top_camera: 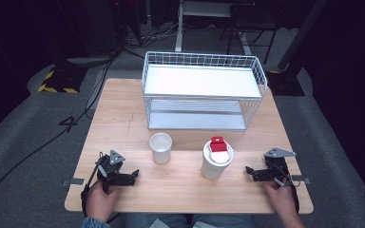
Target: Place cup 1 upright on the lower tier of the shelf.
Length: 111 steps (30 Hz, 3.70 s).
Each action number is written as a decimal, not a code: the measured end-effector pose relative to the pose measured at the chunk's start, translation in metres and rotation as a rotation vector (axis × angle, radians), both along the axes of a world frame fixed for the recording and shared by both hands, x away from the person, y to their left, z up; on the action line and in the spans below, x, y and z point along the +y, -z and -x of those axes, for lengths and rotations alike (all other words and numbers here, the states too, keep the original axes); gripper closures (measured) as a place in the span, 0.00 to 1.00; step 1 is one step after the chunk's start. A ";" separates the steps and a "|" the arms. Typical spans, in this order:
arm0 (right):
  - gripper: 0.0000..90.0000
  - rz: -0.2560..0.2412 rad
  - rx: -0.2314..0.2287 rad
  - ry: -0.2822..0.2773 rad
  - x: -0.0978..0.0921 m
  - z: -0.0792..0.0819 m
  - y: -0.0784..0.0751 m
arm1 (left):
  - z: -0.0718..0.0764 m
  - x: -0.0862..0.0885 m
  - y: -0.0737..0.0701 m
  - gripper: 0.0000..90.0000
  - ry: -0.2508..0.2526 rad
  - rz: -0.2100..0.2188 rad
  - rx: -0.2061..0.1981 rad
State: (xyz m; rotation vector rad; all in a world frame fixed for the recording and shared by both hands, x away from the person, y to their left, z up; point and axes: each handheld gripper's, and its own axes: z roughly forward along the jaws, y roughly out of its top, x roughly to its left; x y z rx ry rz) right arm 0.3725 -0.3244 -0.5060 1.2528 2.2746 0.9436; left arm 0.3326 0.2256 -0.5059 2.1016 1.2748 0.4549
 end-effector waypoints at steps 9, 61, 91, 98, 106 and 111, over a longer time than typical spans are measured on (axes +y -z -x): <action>0.00 -0.001 0.000 -0.001 0.000 0.000 0.000 | 0.001 0.000 0.000 0.03 0.007 0.002 -0.003; 0.01 0.001 -0.004 0.004 0.001 0.000 0.000 | 0.015 -0.005 -0.037 0.00 0.052 0.171 -0.190; 0.01 0.002 -0.003 0.016 0.001 0.001 0.000 | -0.018 -0.050 -0.037 0.01 0.149 0.315 -0.243; 0.01 0.002 -0.003 0.016 0.001 0.001 0.000 | -0.025 -0.056 -0.034 0.01 0.162 0.344 -0.243; 0.01 0.002 -0.003 0.016 0.001 0.001 0.000 | -0.033 -0.062 -0.026 0.08 0.186 0.346 -0.223; 0.01 0.002 -0.003 0.016 0.001 0.001 0.000 | -0.037 -0.066 -0.022 0.13 0.199 0.331 -0.212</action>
